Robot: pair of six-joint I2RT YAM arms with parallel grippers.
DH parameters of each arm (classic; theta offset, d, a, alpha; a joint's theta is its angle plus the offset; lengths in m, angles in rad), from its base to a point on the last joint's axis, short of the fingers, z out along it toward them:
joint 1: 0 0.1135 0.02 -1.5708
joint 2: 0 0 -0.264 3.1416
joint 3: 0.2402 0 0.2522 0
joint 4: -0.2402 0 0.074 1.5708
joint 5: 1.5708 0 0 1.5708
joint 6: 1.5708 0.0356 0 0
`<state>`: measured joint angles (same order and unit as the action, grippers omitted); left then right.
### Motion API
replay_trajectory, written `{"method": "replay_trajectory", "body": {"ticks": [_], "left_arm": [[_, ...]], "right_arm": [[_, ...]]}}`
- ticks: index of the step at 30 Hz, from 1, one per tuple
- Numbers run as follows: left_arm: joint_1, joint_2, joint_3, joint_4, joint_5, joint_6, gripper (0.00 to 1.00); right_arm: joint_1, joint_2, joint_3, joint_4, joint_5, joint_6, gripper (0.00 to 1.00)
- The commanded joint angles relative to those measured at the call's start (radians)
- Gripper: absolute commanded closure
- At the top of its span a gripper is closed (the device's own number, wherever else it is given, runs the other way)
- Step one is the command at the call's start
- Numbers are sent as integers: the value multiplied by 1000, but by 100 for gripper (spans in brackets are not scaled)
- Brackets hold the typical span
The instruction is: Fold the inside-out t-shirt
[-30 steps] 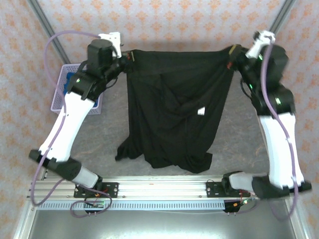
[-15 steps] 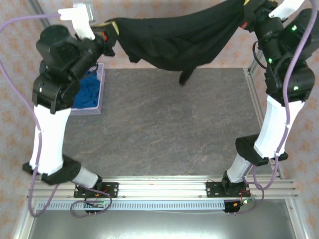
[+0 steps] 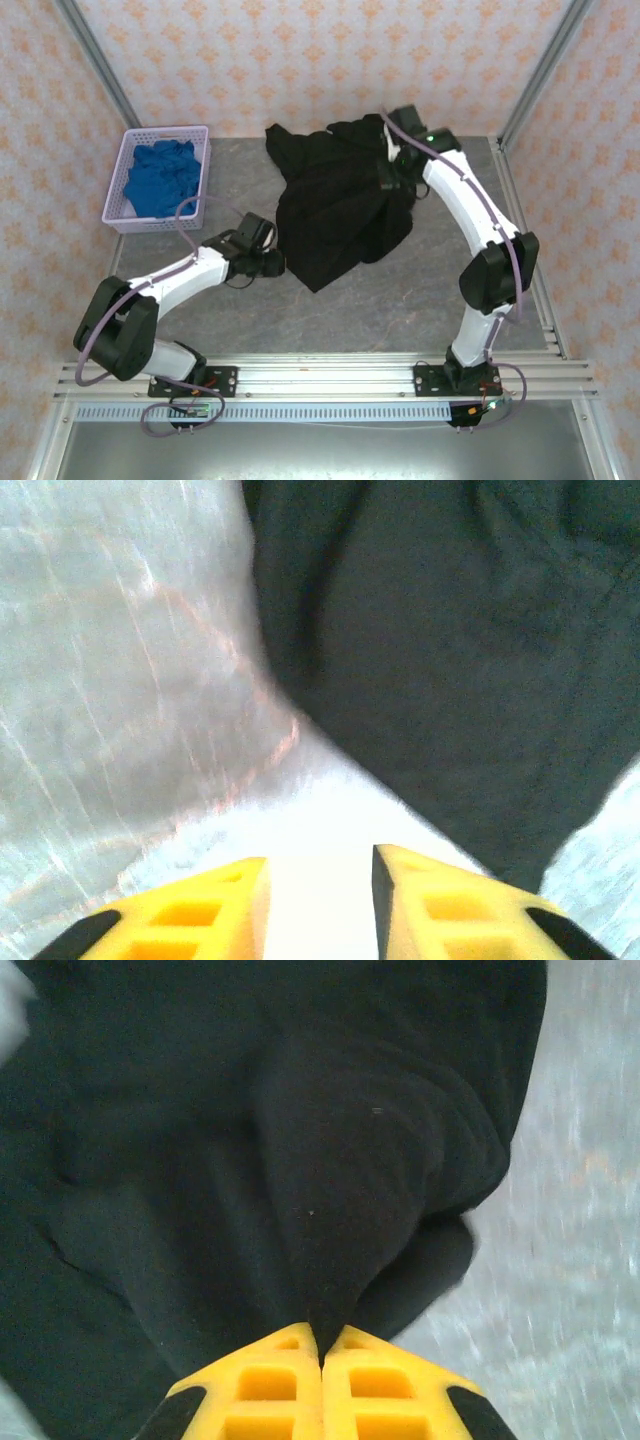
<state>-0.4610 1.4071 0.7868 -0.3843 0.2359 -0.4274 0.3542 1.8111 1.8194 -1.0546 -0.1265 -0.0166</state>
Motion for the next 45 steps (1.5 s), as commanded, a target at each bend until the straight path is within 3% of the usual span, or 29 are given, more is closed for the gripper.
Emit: {"method": "replay_trajectory", "body": {"ticks": [1,2,4,6,10,14,18,23,30,39,42,45], "left_arm": [[-6,-59,41,109,-47,-1,42],[-6,-59,53,88,-75,17,35],[-8,-68,81,50,-119,50,28],[-31,-95,90,62,-167,77,22],[-185,-33,139,176,-199,230,20],[-323,175,289,213,-208,440,21],[-385,360,452,190,-183,600,22],[-394,571,631,88,-121,755,21],[-401,730,798,30,-49,806,21],[-415,800,874,50,-83,782,21],[-415,800,878,76,-87,757,30],[-415,792,882,93,-78,738,49]], "right_arm": [[-11,-209,-169,163,108,-17,100],[-16,-248,-262,228,107,-8,98],[-26,-312,-407,334,92,7,85],[-32,-348,-504,390,88,19,82],[-77,-359,-600,463,67,46,84],[-132,-325,-600,474,49,73,81],[-151,-356,-638,480,50,95,73],[-179,-419,-715,485,45,104,64],[-181,-451,-753,487,29,109,60],[-182,-447,-775,498,5,109,60],[-181,-444,-782,502,-2,111,60],[-181,-447,-789,505,-7,114,60]]}}
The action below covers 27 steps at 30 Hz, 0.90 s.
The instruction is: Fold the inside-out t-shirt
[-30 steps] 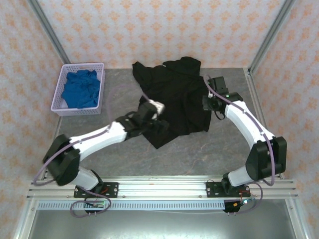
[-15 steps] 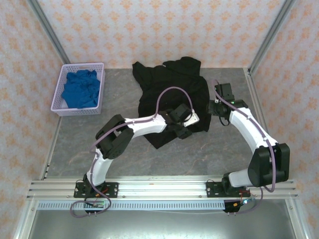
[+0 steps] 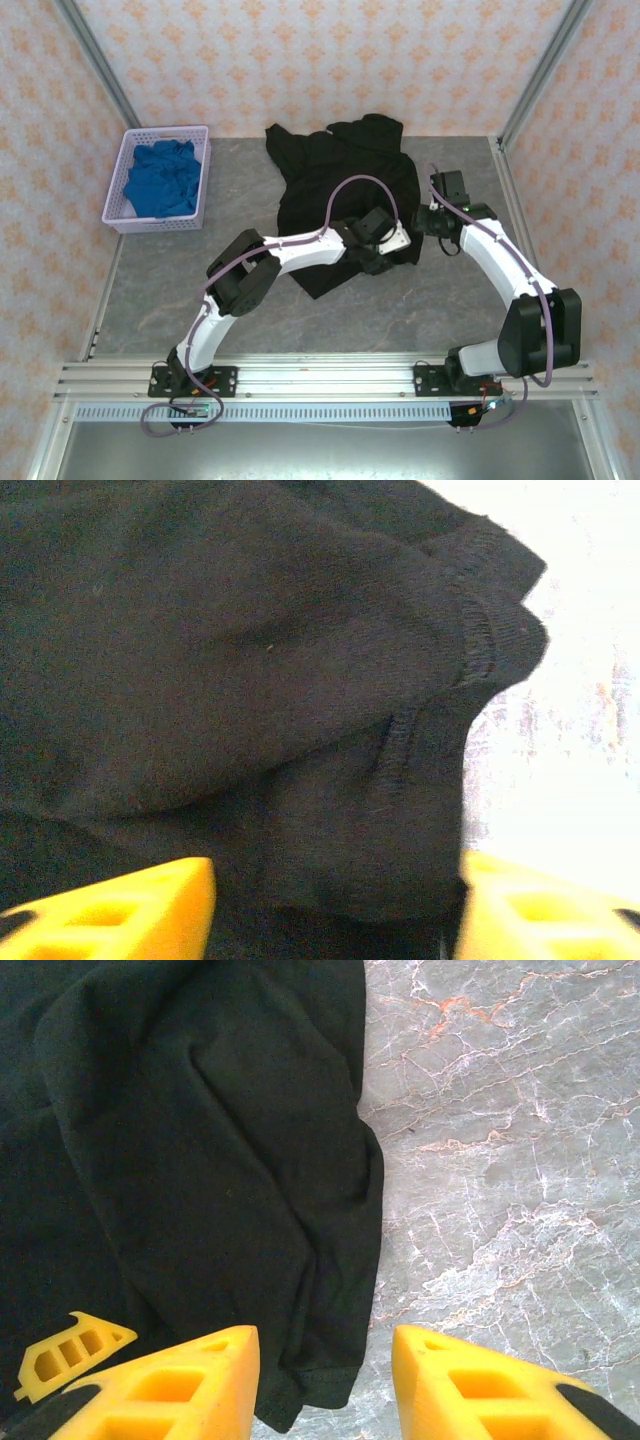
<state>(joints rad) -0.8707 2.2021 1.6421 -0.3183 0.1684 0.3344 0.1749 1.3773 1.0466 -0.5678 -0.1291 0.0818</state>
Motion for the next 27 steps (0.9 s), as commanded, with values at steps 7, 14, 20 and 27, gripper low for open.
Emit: {"method": "replay_trajectory", "body": {"ticks": [7,14,20,27], "left_arm": [[16,-15,65,-14,46,-43,95],[105,-184,17,-28,121,-181,100],[200,-329,-7,-71,150,-320,100],[272,-376,94,-220,194,-373,100]], "right_arm": [[-3,-38,-26,17,-19,22,60],[0,-186,-125,78,-117,26,62],[149,-412,-431,509,-195,36,60],[391,-228,-543,913,-21,-94,61]]}}
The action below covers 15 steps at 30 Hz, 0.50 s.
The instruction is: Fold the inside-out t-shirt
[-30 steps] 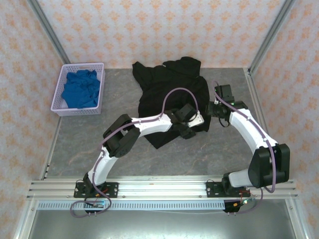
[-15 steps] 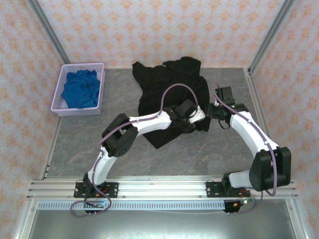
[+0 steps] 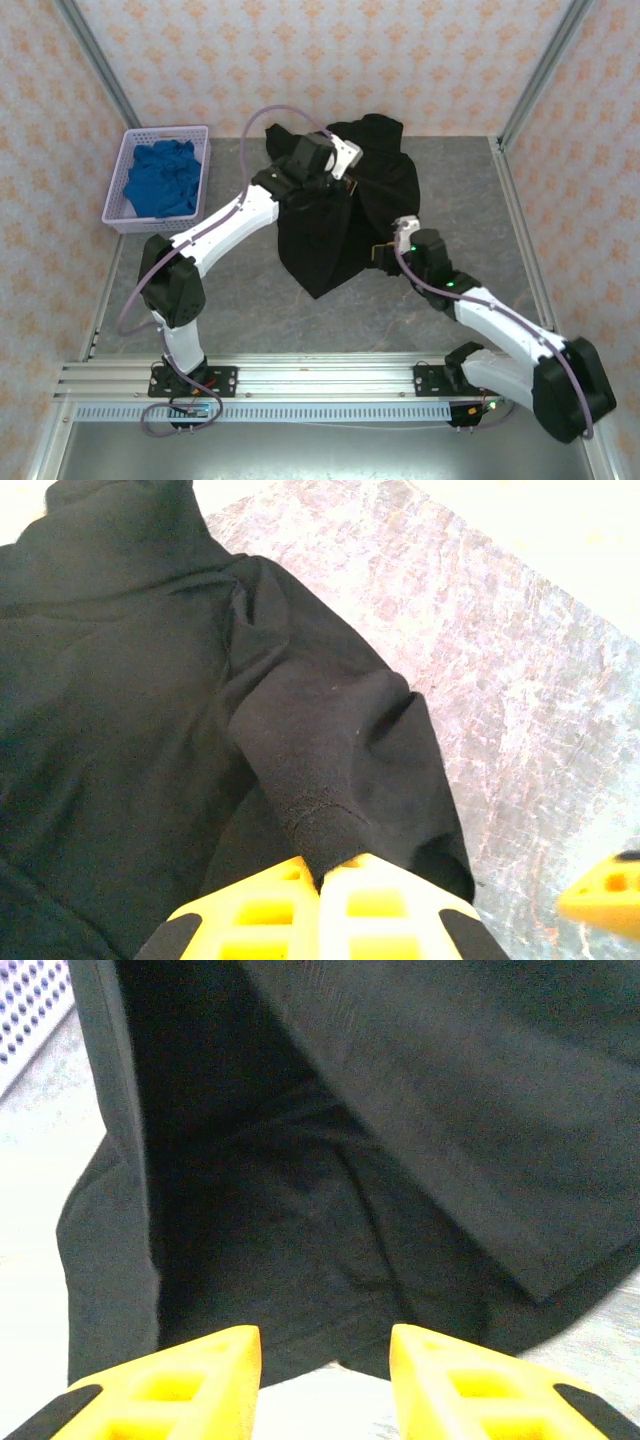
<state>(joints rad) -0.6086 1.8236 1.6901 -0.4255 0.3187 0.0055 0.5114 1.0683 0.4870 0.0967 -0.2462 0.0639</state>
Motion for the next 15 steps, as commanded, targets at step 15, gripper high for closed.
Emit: {"method": "replay_trajectory", "body": {"ticks": [15], "left_arm": [[52,-9,198,-319,104,5,100]], "right_arm": [[60,676,214,596,234,-178,73]]}}
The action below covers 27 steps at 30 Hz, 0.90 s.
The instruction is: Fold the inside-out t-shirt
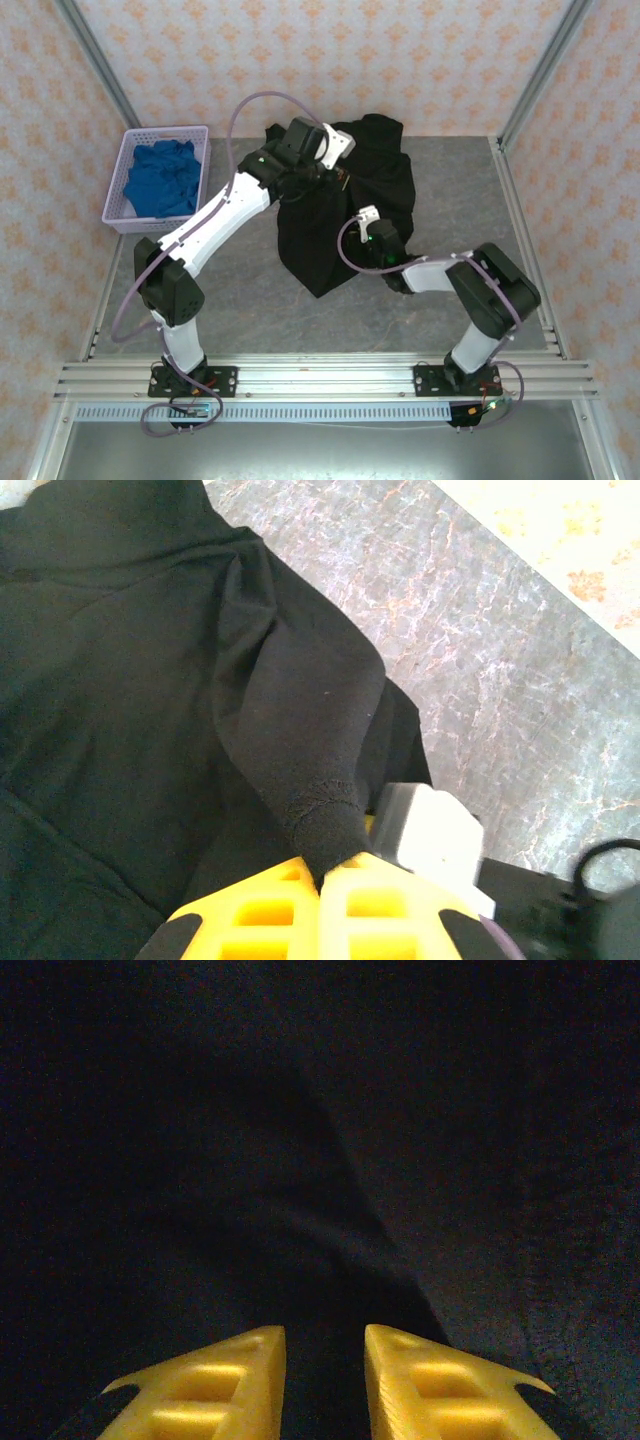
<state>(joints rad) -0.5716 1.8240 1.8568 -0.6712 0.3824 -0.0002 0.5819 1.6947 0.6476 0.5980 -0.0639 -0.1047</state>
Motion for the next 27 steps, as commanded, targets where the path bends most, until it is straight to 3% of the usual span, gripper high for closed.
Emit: {"method": "replay_trajectory", "body": {"ticks": [1,10,16,27], "left_arm": [[20,-16,33,-70,56,1,100],[31,-67,55,-57,158,-79,100],[31,-90,85,-50,157,-135,100],[30,-77,155,-99,105,-146,100]], "right_arm": [[-20,68,100,23,45,24,74],[-13,140,163,77,6,171,74],[18,210,211,148,-14,275,75],[130,247,233,175,51,215,72]]}}
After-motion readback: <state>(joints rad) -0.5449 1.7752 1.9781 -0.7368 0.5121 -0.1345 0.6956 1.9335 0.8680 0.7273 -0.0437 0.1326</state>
